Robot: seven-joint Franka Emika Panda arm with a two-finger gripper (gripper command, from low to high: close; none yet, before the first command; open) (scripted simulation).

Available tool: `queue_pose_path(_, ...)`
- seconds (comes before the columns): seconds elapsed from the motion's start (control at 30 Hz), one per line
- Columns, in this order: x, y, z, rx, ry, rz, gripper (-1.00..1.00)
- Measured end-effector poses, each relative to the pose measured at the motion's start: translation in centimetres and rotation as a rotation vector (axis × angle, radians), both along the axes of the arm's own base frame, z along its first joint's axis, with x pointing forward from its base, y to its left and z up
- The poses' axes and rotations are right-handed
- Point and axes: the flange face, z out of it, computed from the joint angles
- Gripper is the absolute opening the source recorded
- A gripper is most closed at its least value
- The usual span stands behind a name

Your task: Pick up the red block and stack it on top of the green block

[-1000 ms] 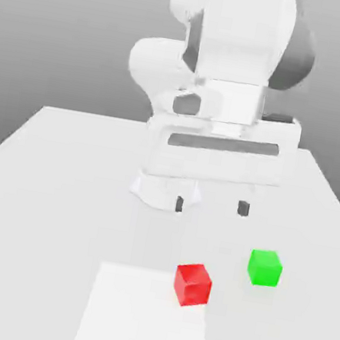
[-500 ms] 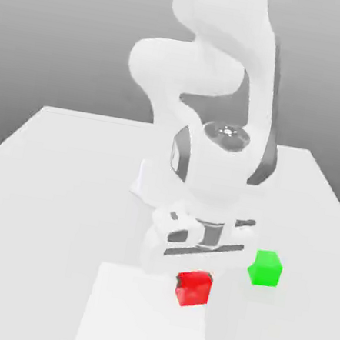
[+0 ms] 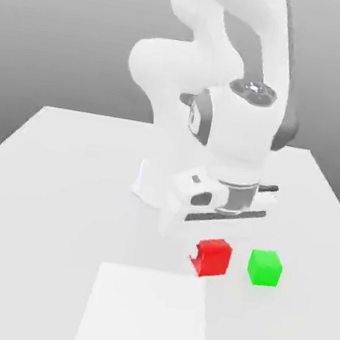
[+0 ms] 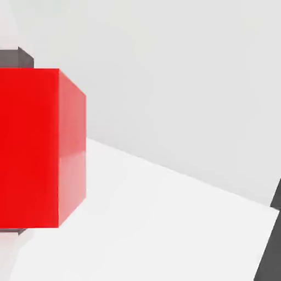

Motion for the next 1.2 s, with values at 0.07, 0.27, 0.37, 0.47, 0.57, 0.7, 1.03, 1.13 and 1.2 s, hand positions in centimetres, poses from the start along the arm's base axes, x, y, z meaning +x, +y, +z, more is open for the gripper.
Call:
queue_pose_path(0.07, -0.8, 1.6, 0.4, 0.000, -0.001, 0.014, -1.00)
queue_pose_path(0.27, -3.9, 6.2, 1.6, 0.000, -0.001, 0.060, -1.00)
queue_pose_path(0.37, -5.8, 8.3, 2.1, 0.002, 0.000, 0.082, -1.00)
queue_pose_path(0.47, -7.5, 9.9, 2.5, 0.001, -0.001, 0.102, -1.00)
queue_pose_path(0.57, -7.6, 10.0, 2.0, -0.026, -0.017, 0.102, -1.00)
queue_pose_path(0.7, -7.2, 9.6, 1.1, -0.065, -0.036, 0.098, -1.00)
queue_pose_path(1.03, -6.9, 8.9, -1.6, -0.126, -0.046, 0.098, -1.00)
queue_pose_path(1.13, -7.0, 8.8, -2.4, -0.131, -0.041, 0.100, -1.00)
queue_pose_path(1.2, -7.0, 8.7, -2.8, -0.131, -0.036, 0.100, -1.00)
